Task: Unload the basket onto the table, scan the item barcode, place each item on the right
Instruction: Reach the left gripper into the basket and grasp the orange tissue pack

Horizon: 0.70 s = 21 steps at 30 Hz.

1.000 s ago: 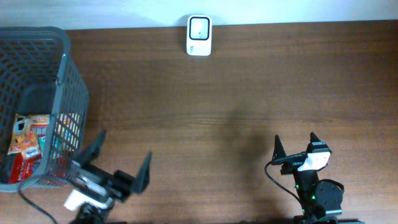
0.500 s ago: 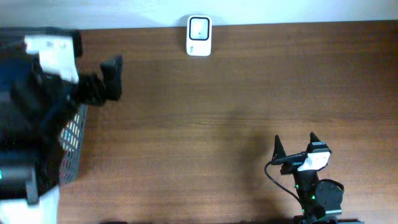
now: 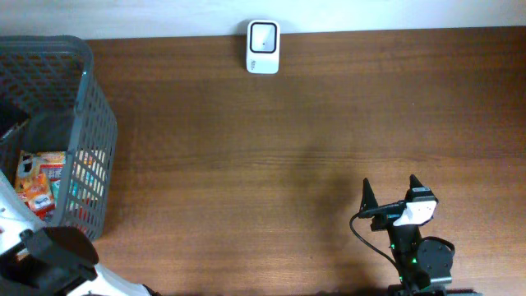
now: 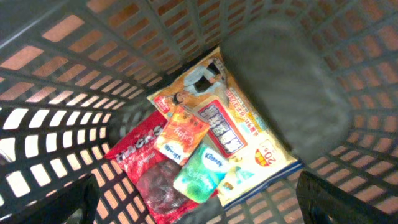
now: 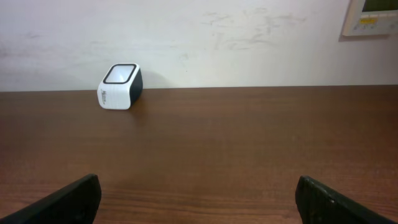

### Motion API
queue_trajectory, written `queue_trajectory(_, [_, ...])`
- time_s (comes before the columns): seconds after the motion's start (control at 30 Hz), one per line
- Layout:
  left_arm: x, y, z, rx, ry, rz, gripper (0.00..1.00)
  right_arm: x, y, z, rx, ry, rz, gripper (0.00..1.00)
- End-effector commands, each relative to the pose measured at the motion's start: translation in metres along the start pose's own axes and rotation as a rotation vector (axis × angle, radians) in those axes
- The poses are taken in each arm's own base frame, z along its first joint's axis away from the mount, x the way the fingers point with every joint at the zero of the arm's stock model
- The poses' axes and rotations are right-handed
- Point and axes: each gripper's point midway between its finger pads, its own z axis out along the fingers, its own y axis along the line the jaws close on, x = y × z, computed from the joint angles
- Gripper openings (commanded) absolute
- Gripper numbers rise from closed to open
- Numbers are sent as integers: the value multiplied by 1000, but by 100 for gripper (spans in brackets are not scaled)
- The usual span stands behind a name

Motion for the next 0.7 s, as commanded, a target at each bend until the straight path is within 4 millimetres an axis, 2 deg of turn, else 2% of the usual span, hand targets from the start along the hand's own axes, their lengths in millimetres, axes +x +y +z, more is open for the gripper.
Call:
queue_trajectory(0.0, [12, 0, 41, -78, 121, 93, 99, 3, -1, 0, 3, 2, 11, 99])
queue_trajectory(0.17, [47, -10, 105, -113, 363, 185, 99, 3, -1, 0, 3, 2, 11, 99])
queue_trajectory(0.27, [66, -12, 129, -130, 471, 207, 100, 3, -1, 0, 3, 2, 11, 99])
queue_trajectory(0.3, [68, -12, 136, -137, 488, 211, 79, 3, -1, 0, 3, 2, 11, 99])
queue_trajectory(0.33, [71, -13, 142, -141, 503, 214, 69, 3, -1, 0, 3, 2, 11, 99])
queue_trajectory(0.37, [73, -13, 147, -145, 515, 217, 62, 3, -1, 0, 3, 2, 11, 99])
queue_trajectory(0.57, [76, 3, 153, -239, 539, 253, 58, 3, -1, 0, 3, 2, 11, 99])
queue_trajectory(0.67, [80, 9, 157, -278, 564, 272, 52, 3, -1, 0, 3, 2, 11, 99])
